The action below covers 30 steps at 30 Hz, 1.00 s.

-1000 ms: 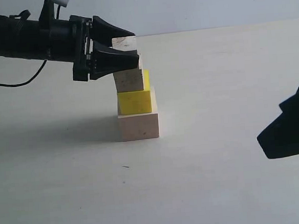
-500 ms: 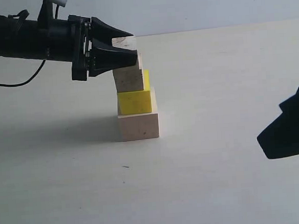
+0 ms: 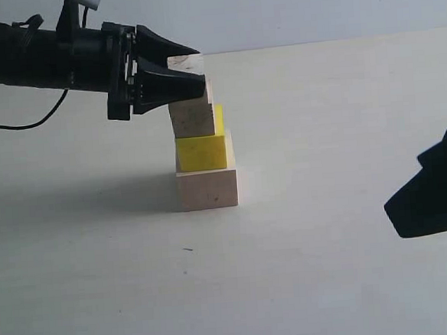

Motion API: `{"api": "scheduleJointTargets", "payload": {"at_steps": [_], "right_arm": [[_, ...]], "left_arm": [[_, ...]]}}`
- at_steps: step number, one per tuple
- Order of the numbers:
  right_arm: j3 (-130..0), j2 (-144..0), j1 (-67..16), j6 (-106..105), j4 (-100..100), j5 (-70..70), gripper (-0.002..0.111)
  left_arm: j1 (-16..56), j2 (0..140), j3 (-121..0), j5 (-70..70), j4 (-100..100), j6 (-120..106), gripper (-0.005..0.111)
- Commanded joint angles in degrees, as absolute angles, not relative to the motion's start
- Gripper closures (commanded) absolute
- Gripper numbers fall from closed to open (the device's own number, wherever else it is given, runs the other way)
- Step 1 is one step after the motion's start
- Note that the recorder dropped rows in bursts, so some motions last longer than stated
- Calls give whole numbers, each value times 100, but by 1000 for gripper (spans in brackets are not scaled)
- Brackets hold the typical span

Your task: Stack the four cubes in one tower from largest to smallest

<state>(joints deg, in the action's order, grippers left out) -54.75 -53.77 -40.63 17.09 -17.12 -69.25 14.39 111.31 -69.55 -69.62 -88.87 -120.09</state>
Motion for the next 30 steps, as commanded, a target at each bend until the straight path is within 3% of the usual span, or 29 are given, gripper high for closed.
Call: {"api": "scheduleJointTargets", "payload": {"at_steps": [1,30], "right_arm": [[-5449,-5332,-4064,1647,-1747,-6928,108],[-5449,-5332,-4064,1647,-1780,-6974,108]], "left_arm": [[1434,11056,-6934,-6996,-9062,-12011,47],[1371,11056,-6934,-6996,-8905,-12000,47]]}}
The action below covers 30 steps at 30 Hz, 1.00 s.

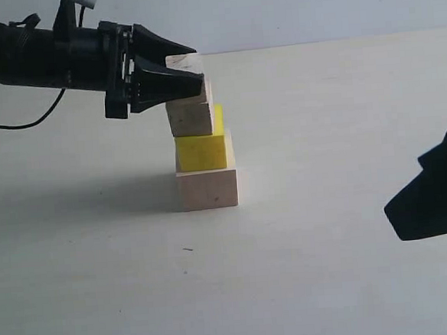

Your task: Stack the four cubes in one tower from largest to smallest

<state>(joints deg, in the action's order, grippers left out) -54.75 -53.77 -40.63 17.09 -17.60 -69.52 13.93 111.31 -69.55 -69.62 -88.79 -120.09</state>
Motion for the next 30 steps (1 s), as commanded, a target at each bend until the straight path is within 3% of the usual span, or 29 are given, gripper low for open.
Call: {"api": "scheduleJointTargets", "payload": {"at_steps": [1,17,23,30], "right_arm": [[-5449,-5332,-4064,1647,-1780,-6974,108],[-5449,-5332,-4064,1647,-1780,-6974,108],[-5449,-5332,-4064,1647,-1780,-6974,108],[-5449,-5332,-4064,1647,-1780,-6961,108]], "left_arm": [[1371,11056,-6934,-6996,-8905,-12000,47],[1371,11056,-6934,-6996,-9034,-11988,47],[1371,11056,-6946,-6996,-9054,-11988,39],[1371,10901,-6946,-6996,-9078,-11975,39]]}}
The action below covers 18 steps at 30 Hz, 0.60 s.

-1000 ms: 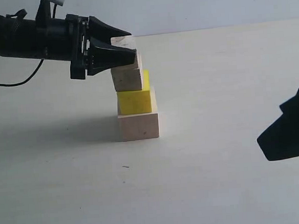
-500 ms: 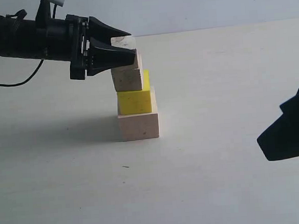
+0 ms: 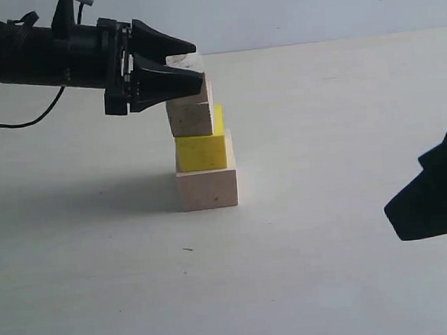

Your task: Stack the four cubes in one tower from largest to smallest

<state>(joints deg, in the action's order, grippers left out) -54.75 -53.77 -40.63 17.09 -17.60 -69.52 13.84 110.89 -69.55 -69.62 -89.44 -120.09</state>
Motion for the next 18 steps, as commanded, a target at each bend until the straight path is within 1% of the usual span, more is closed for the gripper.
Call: {"api": "scheduleJointTargets", "payload": {"at_steps": [1,10,12,13,15,17,18], "right_arm": [[-5449,-5332,-4064,1647,-1780,-6961,108],[-5449,-5332,-4064,1601,-1768,-6864,108],[-5449,-5332,-4064,1601,-1734,-6841,108],[-5449,-5332,-4064,1601,-1735,-6814,108],[-5449,-5332,-4064,1601,-1735,-6756,108],[-5449,-5332,-4064,1601,-1735,-6694,108],[-5449,-5332,-4064,1601,-1735,-6658,108]], "left_arm": [[1371,10856,-6946,-6996,-9078,-11975,39],[1371,10253,-6946,-6996,-9068,-11955,40],[1371,10079,-6946,-6996,-9057,-11955,43],[1371,10002,-6946,-6996,-9040,-11935,46],[1371,9813,-6946,-6996,-8929,-11937,58],[1371,9642,-6946,-6839,-8754,-11835,73],[1371,9538,-6946,-6772,-8641,-11751,85]]}}
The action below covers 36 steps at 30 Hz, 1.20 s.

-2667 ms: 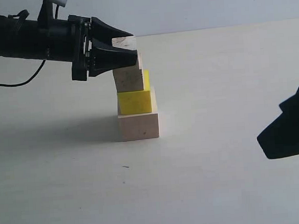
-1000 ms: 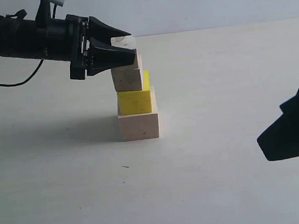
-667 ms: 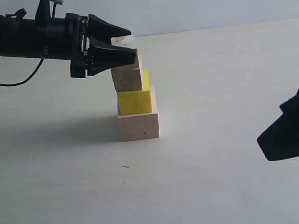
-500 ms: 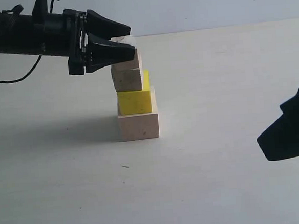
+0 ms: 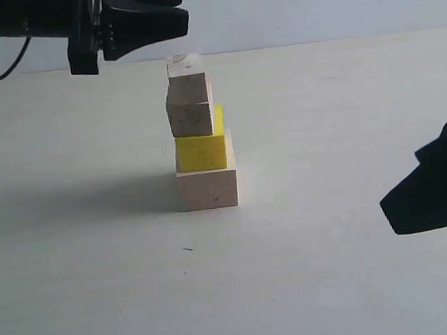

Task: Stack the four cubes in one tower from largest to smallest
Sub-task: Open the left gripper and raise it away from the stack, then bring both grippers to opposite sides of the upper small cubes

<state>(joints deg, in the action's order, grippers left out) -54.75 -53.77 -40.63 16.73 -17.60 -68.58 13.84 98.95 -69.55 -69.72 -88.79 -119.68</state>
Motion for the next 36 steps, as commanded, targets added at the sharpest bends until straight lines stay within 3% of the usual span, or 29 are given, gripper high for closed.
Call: {"api": "scheduleJointTargets", "payload": {"at_steps": [1,3,14,27,36], "right_arm": [[-5449,-5332,-4064,1601,-1735,-6587,108],[-5449,-5332,-4064,1601,-1719,-6483,108],[-5449,-5501,-4064,2312,-184,-5348,108],[-5449,-7022,-4049,2708,797,-3873,108],[-5449,-7997,-3135,2827,405,-3399,108]], "left_arm": [[1371,9470,-6946,-6706,-8553,-11679,93],[1361,9310,-6946,-6556,-8406,-11544,106],[1046,8789,-6854,-4725,-7818,-7773,107],[516,9008,-5920,-5328,-7745,-6078,107],[516,9367,-5761,-5974,-7779,-5826,107]]}}
